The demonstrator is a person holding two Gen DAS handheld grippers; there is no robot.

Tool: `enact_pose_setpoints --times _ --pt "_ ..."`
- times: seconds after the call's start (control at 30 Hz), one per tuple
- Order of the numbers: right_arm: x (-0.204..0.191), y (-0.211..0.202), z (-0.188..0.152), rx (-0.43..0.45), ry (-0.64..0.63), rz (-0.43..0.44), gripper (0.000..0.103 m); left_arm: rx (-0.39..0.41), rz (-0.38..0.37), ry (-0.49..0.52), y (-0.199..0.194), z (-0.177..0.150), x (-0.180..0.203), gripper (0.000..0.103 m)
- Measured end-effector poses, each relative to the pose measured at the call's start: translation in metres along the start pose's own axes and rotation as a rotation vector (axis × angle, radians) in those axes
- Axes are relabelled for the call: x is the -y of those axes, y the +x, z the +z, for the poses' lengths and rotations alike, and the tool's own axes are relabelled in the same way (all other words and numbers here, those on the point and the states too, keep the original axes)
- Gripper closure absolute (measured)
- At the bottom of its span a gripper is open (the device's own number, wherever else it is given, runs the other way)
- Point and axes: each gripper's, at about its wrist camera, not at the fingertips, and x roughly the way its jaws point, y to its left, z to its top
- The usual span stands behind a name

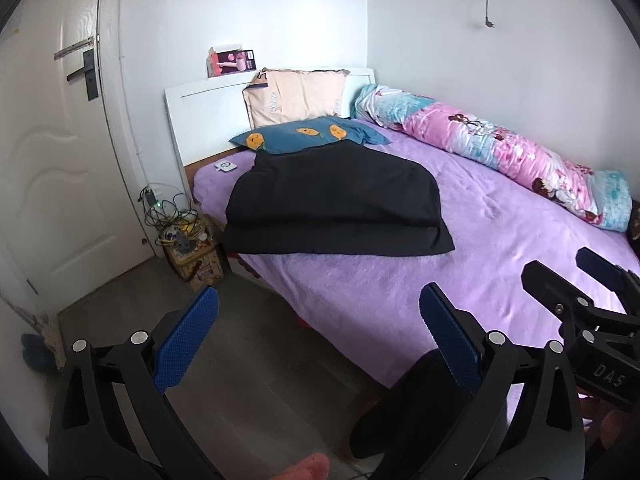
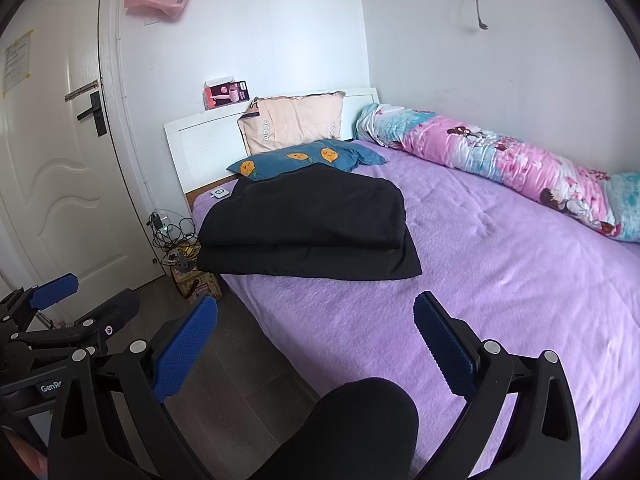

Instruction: Fold large clothes

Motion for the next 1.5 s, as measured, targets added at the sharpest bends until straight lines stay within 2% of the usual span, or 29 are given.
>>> enact_pose_setpoints --times 1.5 --pt "-0.007 0.008 0.002 -0.001 0.013 -0.001 0.006 -0.010 -0.008 0.012 0.009 0.010 -0.002 0.006"
